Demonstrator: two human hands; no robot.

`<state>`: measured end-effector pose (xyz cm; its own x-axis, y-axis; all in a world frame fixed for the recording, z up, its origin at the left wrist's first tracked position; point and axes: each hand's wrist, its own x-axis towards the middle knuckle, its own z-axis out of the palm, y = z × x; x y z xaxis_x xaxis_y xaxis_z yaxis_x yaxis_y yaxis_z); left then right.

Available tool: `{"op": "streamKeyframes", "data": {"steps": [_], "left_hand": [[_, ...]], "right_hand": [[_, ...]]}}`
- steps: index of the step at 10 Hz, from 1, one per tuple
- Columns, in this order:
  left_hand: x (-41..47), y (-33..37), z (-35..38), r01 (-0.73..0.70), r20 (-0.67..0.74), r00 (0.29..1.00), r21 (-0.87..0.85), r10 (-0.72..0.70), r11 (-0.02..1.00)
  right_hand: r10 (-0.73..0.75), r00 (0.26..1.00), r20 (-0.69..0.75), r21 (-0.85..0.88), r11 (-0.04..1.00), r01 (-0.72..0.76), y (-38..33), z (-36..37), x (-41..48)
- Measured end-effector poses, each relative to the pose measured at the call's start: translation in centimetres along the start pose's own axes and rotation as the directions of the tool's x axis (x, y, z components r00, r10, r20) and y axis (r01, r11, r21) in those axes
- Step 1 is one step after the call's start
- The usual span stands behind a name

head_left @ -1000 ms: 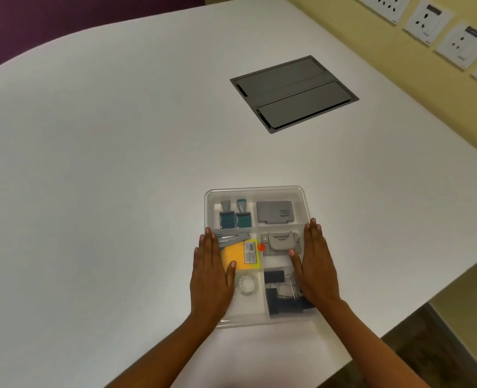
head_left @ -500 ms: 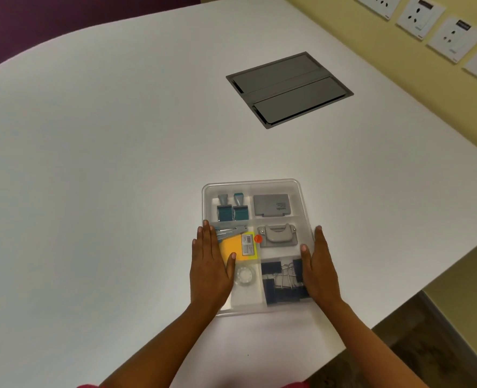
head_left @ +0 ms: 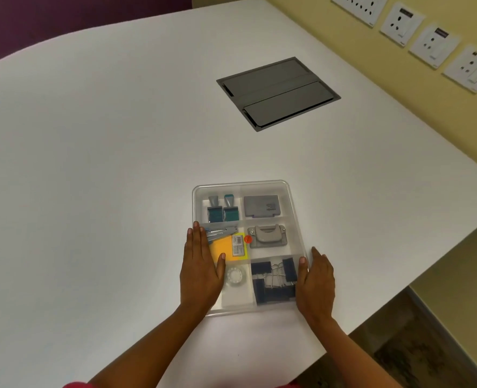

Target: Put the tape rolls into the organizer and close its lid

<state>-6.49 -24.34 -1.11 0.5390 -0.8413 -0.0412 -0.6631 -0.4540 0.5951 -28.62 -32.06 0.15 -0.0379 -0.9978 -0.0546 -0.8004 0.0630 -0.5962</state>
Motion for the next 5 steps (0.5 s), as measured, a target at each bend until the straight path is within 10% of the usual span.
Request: {"op": "streamKeyframes", "data": {"steps": [5], "left_hand": [[0.8, 1.4, -4.7, -0.158, -0.023, 0.986, 0.175, 0.164, 0.972]], "right_hand": [[-0.377, 0.902, 0.212, -0.006, 0.922, 0.387, -6.2, -0.8, 2.3]]}}
